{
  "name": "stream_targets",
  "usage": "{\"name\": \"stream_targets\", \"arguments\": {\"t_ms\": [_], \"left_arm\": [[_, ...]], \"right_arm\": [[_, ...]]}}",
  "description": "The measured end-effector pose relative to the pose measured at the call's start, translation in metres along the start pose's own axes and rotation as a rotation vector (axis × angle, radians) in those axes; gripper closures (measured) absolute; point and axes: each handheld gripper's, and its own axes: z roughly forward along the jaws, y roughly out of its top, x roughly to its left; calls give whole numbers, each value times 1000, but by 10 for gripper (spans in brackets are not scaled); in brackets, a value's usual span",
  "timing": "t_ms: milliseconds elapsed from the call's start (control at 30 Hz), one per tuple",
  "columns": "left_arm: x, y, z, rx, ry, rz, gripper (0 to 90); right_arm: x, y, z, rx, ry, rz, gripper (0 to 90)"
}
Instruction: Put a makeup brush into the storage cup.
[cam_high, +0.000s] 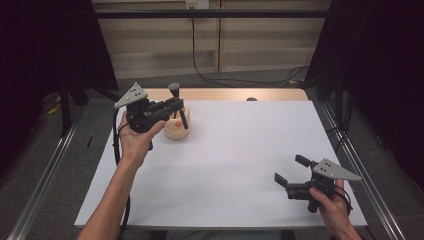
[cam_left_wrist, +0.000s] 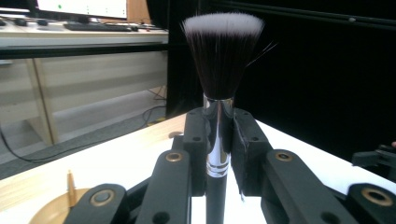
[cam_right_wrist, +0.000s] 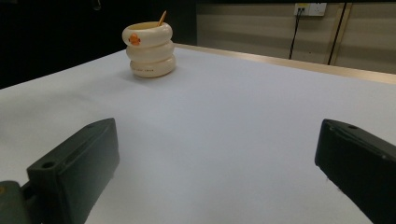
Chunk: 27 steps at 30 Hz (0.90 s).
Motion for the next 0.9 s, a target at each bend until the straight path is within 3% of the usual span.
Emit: {"name": "stream_targets", "arguments": {"t_ms": [400, 600, 900], "left_arm": [[18, 14, 8, -10, 44, 5, 778], [24, 19, 15, 7, 65, 34, 778], [41, 16, 25, 34, 119, 31, 778]], "right_arm": [[-2, 0, -1, 1, 6, -1, 0], [-2, 0, -1, 1, 7, -3, 0], [-2, 0, -1, 1, 10, -5, 0]]}}
